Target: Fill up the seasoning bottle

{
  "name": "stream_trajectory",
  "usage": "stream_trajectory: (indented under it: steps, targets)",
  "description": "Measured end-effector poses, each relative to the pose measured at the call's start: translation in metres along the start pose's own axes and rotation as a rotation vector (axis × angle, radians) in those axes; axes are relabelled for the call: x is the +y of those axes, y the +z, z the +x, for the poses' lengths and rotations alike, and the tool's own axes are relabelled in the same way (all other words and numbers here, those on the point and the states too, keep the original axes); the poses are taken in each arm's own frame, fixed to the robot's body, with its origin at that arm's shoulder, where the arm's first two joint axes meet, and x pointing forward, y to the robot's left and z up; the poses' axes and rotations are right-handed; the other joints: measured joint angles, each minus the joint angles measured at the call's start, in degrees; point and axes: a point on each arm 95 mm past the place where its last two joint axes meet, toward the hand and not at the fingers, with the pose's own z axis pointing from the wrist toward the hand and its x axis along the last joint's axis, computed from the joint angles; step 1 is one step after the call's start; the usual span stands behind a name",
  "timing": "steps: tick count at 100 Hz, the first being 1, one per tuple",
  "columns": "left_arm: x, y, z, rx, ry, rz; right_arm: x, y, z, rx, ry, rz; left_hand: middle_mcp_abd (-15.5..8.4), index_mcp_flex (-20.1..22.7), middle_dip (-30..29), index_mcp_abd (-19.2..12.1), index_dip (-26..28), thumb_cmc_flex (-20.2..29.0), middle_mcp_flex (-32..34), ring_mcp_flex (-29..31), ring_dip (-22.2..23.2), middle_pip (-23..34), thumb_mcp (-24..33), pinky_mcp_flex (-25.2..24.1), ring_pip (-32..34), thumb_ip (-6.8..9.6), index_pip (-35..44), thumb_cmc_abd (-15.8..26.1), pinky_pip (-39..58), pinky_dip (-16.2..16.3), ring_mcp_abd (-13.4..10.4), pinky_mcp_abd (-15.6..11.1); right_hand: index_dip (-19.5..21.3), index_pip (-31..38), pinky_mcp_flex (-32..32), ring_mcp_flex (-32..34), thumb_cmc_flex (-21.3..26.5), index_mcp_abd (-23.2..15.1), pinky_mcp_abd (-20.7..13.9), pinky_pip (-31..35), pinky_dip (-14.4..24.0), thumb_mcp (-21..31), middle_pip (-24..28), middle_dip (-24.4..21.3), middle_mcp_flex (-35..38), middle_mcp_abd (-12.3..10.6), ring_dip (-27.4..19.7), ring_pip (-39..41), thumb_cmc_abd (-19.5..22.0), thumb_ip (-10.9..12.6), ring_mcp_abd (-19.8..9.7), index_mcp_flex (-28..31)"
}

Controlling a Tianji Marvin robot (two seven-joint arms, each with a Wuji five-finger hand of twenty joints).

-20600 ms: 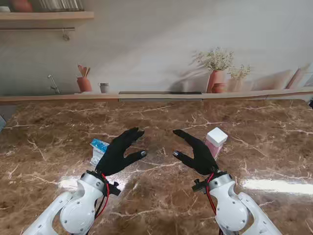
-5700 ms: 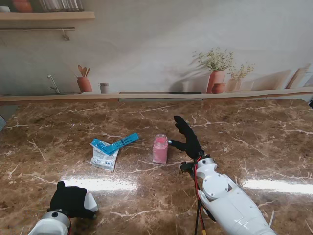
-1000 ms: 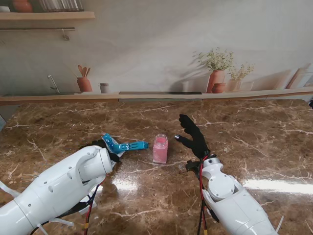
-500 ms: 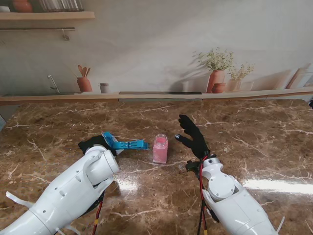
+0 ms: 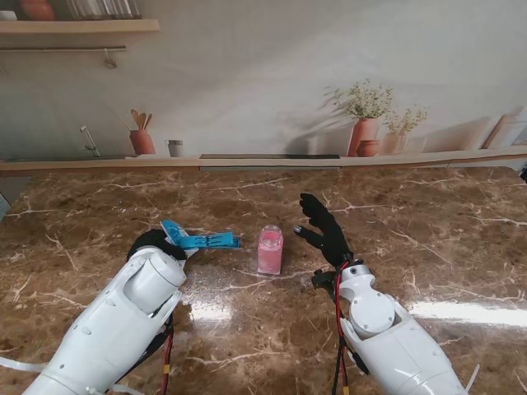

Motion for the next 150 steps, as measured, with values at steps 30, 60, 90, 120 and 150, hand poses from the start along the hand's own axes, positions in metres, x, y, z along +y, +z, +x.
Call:
stream_trajectory:
  steps: [30, 60, 90, 120, 150]
  targets:
    - [0.01, 0.001, -0.024, 0.136, -0.293, 0.067, 0.006, -0.009, 0.014, -0.054, -0.102, 0.054, 2.6, 1.7, 3.2, -0.2, 5.0, 4.1, 2.2, 0.6, 3.9, 0.7, 0.6, -1.0, 1.5, 0.58, 2.5, -0.7, 2.6, 0.2, 0.2, -0.6, -0.1, 0.4, 0.1, 0.0, 0.0, 0.0, 0.0, 0.0, 0.0, 0.0, 0.0, 0.0, 0.0, 0.0, 0.0, 0.0, 0.4, 0.0, 0.0, 0.0]
    - [0.007, -0.01, -0.035, 0.228, -0.443, 0.109, 0.016, -0.018, 0.049, -0.024, -0.233, 0.079, 3.9, 1.8, 4.0, -0.2, 5.8, 5.4, 2.2, 0.6, 5.3, 0.6, 0.6, -1.3, 1.4, 1.15, 3.3, -0.7, 0.2, 0.6, 0.7, -1.0, -0.2, 0.4, 0.3, 0.1, 0.0, 0.0, 0.0, 0.0, 0.0, 0.0, 0.0, 0.0, 0.0, 0.0, 0.0, 0.0, 0.4, 0.0, 0.0, 0.0]
    - [-0.021, -0.051, -0.025, 0.392, -0.523, 0.157, 0.023, -0.022, 0.092, 0.029, -0.354, 0.091, 4.0, 1.8, 4.0, -0.2, 5.8, 5.4, 2.3, 0.6, 5.9, 0.6, 0.6, -1.4, 0.8, 1.21, 3.5, -0.7, 0.1, 0.7, 0.7, -1.0, -0.5, 0.4, 0.3, 0.3, 0.0, 0.0, 0.0, 0.0, 0.0, -1.0, 0.0, 0.0, 0.0, 0.0, 0.0, 0.0, 0.4, 0.0, 0.0, 0.0]
    - [-0.039, -0.09, -0.019, 0.547, -0.528, 0.212, 0.03, -0.031, 0.147, 0.05, -0.491, 0.053, 4.1, 2.3, 4.5, -0.2, 6.0, 5.4, 2.3, 0.6, 6.0, 0.4, 1.2, -1.4, 0.1, 1.73, 3.9, -0.7, 0.0, 0.8, 0.7, -1.0, -1.4, -0.6, -3.4, -2.5, -0.1, 6.0, -5.3, -3.9, -2.2, -5.0, -1.6, -1.5, -3.8, 1.7, -1.4, -2.4, 0.1, 0.0, -0.5, -2.1]
    - [-0.033, -0.121, -0.003, 0.653, -0.494, 0.231, 0.029, -0.039, 0.202, 0.039, -0.742, 0.258, 4.3, 2.3, 4.5, -0.2, 6.4, 5.4, 2.3, 0.6, 6.0, 0.4, 1.8, -1.4, 0.1, 1.74, 4.0, -0.7, 0.0, 0.8, 0.7, -1.0, -1.4, -3.9, -2.6, -6.5, -1.5, 10.3, -6.5, -10.8, -7.3, -20.7, -5.3, -5.7, -8.5, 4.7, -4.3, -4.2, 4.0, 3.6, -1.0, -6.4]
